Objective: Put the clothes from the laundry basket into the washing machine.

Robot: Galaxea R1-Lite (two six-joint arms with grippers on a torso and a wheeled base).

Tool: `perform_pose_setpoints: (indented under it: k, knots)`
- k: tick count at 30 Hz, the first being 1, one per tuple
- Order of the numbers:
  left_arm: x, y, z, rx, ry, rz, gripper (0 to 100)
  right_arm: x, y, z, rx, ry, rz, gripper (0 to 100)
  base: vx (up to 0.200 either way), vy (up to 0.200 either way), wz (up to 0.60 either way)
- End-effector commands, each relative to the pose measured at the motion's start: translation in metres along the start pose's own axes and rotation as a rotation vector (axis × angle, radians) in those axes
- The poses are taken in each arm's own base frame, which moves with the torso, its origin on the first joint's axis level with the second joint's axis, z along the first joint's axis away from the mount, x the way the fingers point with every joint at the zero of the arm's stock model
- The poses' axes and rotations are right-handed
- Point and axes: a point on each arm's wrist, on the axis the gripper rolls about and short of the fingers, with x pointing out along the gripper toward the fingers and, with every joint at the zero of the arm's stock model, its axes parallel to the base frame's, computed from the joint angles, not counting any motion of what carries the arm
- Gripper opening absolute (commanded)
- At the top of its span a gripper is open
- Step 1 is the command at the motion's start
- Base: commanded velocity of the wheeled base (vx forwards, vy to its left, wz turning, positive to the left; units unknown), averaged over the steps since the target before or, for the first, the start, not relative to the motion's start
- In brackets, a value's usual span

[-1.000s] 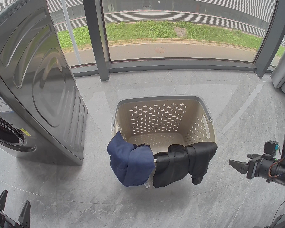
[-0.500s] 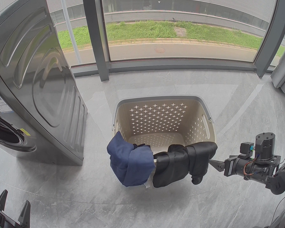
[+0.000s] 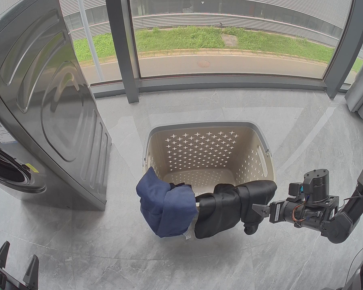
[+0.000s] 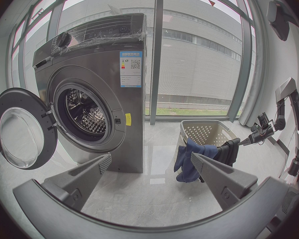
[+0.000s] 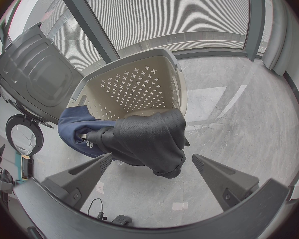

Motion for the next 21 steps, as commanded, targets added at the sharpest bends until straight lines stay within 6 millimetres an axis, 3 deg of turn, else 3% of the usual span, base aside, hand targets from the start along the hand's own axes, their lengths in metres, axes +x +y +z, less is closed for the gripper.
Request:
perform_pose_setpoints:
  k: [1,21]
  knots:
    - [0.000,0.000,-0.005,0.000,0.000,0.001,100,0.008,0.001,-0.002,-0.003,0.014,0.001,100,0.000,0.000,0.00]
    - [0.000,0.000,-0.005,0.000,0.000,0.001,100,0.036,0.003,0.000,0.005,0.008,-0.013,100,0.000,0.000,0.00]
